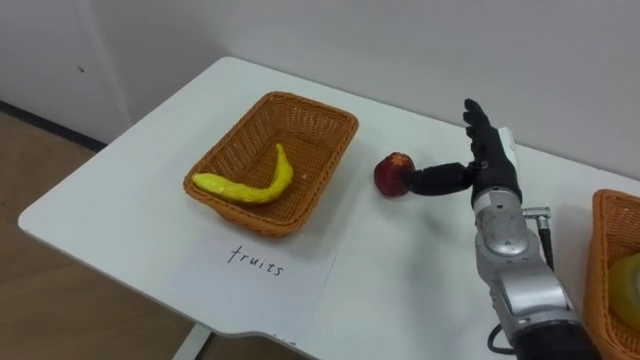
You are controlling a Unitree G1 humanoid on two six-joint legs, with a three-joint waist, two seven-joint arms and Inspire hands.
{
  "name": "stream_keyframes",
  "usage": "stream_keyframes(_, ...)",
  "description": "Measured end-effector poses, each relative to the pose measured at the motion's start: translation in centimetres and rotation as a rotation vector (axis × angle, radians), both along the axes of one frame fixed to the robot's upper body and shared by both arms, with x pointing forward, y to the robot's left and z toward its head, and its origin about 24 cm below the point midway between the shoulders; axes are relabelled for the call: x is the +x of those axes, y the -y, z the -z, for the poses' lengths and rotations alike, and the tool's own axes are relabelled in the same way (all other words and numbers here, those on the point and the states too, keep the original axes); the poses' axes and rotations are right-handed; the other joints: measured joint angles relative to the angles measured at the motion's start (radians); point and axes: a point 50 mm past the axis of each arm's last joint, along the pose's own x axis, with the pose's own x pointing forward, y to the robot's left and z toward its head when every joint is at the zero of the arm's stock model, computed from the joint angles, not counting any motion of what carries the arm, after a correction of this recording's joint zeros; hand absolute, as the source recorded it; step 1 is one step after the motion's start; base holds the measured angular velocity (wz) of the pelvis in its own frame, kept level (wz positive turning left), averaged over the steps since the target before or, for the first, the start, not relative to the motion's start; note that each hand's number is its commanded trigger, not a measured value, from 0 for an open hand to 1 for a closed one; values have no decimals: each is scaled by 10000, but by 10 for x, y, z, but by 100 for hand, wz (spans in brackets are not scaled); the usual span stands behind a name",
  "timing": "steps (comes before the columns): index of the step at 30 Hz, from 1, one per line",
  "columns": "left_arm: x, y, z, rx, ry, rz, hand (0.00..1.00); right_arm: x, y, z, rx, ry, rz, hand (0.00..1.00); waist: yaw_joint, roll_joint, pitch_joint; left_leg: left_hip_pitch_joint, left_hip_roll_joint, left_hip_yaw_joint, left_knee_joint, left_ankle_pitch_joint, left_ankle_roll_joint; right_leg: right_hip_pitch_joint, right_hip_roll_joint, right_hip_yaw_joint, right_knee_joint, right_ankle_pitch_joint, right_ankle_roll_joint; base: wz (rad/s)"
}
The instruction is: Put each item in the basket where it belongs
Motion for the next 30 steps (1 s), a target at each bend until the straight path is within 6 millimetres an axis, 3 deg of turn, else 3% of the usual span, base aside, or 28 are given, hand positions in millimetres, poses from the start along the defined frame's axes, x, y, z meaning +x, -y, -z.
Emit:
stream_keyframes(13, 1, 4, 1, -98, -39, 292, 0, -1, -1, 3, 23, -91, -31, 0, 60, -3, 7, -23, -64, -136, 1, 3, 9, 3, -46, -104, -5, -27, 32, 2)
stream_keyframes(24, 0, 6, 1, -260, -96, 406, 0, -18, -3, 29, 42, -1120, -513, 0, 155, 25, -19, -51, -77, -136, 0, 3, 11, -108, -61, -120, 30, -44, 34, 0)
stream_keyframes(30, -1, 6, 2, -524, -166, 404, 0, -19, -4, 29, 11, -1184, -628, 0, 290, 12, -26, -73, -80, -159, 2, 7, 16, -103, -62, -128, 39, -44, 34, 1)
